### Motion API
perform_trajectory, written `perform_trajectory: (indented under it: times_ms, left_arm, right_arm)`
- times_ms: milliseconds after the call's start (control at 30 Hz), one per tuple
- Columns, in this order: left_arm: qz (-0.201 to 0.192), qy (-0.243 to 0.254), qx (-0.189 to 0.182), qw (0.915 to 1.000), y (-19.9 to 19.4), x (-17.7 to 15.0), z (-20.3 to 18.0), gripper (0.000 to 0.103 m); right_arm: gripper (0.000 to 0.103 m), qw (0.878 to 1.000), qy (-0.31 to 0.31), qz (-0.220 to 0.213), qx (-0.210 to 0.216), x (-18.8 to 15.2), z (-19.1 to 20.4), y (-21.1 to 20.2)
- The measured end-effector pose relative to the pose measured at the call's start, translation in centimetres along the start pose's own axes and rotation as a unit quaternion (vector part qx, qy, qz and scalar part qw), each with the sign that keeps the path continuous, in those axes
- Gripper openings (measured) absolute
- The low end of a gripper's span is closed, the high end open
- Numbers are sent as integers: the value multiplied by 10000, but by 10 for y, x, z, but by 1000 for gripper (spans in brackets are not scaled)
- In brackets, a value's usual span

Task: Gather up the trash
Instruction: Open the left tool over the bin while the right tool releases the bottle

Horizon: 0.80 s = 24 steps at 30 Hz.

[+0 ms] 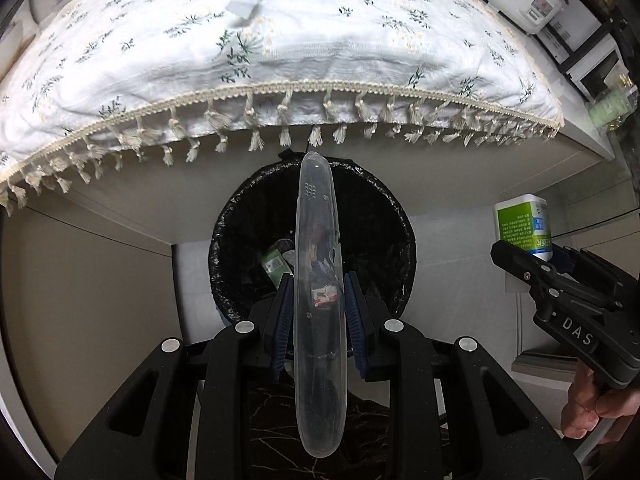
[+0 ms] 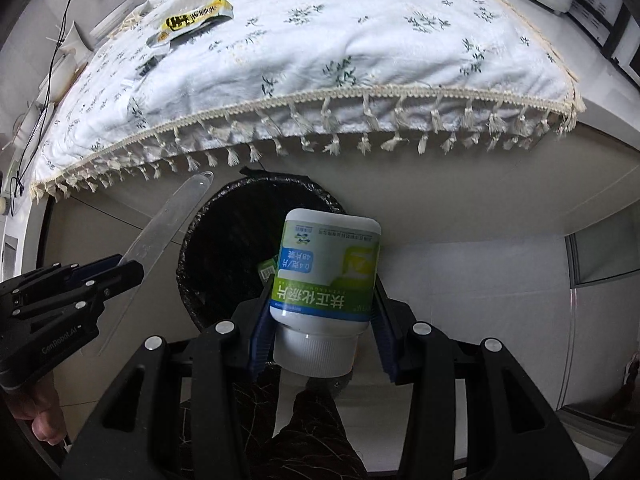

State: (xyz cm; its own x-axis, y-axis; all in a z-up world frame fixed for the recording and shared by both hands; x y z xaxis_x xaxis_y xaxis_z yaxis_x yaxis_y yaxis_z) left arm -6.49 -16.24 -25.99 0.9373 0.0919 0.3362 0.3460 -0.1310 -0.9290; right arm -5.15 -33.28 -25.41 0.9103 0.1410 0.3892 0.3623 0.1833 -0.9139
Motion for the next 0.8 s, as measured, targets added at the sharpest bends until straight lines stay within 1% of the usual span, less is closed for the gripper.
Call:
perform_trajectory:
  times_ms: [233,533,800]
  left_arm:
    - [86,149,91,9998,24,-13,-7,25]
    - [326,89,144,9993,55,-19,-12,25]
    - [330,201,97,9992,66,-22,-22,26]
  right_arm:
    - [41,9999,-13,68,-86,-11,-8,5]
    - [41,9998,70,152,-107,-24,-16,6]
    - [41,9997,56,200,-120,-27,-17,8]
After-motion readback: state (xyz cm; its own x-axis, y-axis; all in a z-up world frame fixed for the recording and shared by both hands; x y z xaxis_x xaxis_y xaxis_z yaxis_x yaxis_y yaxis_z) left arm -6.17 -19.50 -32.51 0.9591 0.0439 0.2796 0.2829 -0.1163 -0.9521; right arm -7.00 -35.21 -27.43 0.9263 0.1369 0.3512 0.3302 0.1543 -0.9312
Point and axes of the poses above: each gripper's, at about its wrist camera, not at the fingertips, and y roughly the way its jaws point, z to its left, x to its top, the point moved 4 cm from there along y, roughly the way its jaws point, and after that the axes turned 6 degrees about -z, right-handed, at the moved point
